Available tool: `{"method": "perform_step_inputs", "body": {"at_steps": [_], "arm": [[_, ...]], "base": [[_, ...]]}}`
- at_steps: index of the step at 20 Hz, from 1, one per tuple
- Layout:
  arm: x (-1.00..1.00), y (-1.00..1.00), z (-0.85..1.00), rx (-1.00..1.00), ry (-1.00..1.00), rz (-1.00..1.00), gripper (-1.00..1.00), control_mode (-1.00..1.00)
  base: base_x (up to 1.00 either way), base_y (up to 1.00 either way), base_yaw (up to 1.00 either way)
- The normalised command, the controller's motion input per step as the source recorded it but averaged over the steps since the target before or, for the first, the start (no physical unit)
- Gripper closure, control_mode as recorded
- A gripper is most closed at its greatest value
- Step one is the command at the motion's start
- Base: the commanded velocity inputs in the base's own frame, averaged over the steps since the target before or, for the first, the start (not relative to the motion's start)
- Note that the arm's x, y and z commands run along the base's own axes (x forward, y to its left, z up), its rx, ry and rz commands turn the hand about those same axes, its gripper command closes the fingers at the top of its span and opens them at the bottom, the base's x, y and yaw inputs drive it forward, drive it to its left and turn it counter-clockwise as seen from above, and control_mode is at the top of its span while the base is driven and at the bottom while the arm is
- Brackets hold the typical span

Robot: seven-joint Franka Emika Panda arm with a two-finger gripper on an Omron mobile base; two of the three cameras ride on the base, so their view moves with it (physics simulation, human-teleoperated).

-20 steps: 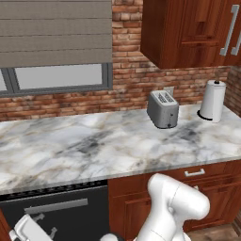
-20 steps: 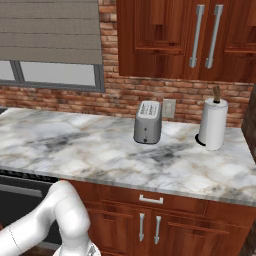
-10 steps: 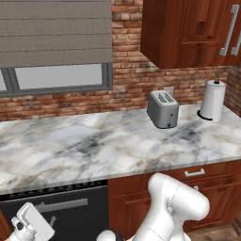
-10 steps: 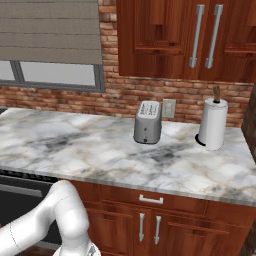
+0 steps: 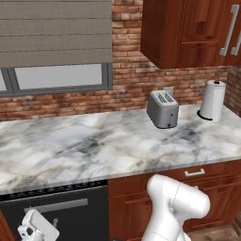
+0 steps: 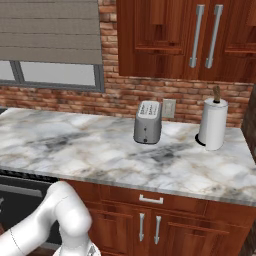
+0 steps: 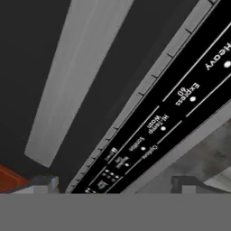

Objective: Open the dishwasher door and pull out the top rack.

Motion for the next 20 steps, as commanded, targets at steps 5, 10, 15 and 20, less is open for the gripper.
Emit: {"method": "perform_step_inputs", "body": {"at_steps": [5,10,15,20], "arm": [[0.68,0.00,-0.65,0.00,-0.03,0.27,-1.00,-1.00],[0.51,0.03,-0.78,0.00,-0.05,0.23,-1.00,-1.00],[0.33,0.29,-0.84,0.00,-0.04,0.04,-1.00,-1.00],[0.19,0.27,-0.81,0.00,-0.01,0.00,-1.00,-1.00]], "base": [[0.00,0.00,0.00],[0.00,0.00,0.00],[0.00,0.00,0.00],[0.00,0.00,0.00]]}}
